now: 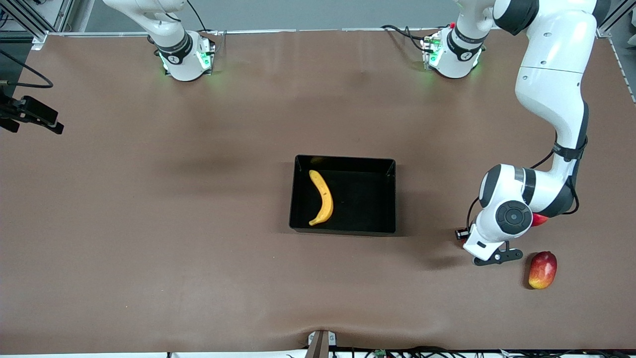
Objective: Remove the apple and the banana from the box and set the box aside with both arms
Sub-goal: 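Lower the apple onto the table and open the left gripper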
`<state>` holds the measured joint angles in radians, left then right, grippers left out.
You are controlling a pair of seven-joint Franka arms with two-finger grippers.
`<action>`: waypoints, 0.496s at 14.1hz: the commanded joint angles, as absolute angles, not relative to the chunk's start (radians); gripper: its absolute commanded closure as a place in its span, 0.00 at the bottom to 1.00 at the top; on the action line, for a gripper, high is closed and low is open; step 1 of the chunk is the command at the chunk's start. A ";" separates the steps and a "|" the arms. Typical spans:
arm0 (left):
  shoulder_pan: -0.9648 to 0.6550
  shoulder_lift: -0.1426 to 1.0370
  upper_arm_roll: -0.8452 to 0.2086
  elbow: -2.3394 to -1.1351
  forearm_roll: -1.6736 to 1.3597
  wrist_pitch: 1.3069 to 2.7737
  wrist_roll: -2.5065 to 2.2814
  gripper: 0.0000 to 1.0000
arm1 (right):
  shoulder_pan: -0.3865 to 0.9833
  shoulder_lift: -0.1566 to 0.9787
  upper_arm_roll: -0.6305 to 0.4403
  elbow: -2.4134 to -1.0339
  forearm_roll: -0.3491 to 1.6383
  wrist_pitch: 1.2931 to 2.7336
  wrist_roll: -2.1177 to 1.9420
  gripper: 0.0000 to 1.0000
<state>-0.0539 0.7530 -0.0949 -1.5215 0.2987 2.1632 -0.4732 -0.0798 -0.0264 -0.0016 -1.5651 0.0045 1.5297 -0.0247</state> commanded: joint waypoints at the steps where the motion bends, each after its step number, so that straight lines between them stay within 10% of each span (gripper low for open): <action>1: -0.040 0.753 -0.101 -1.529 0.333 2.175 -0.485 0.68 | -0.098 -0.017 0.011 -1.546 0.003 1.523 -0.031 0.00; 2: -0.041 0.749 -0.101 -1.526 0.331 2.175 -0.488 0.18 | -0.097 -0.017 0.011 -1.546 0.003 1.523 -0.031 0.00; 3: -0.041 0.743 -0.103 -1.520 0.331 2.174 -0.489 0.00 | -0.098 -0.017 0.011 -1.546 0.003 1.523 -0.031 0.00; 7: -0.058 0.681 -0.115 -1.511 0.325 2.155 -0.489 0.00 | -0.100 -0.017 0.011 -1.546 0.003 1.523 -0.031 0.00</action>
<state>-0.0520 0.7374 -0.1018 -1.4976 0.3015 2.1716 -0.4733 -0.0798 -0.0261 -0.0018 -1.5651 0.0045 1.5297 -0.0247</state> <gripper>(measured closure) 0.004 0.000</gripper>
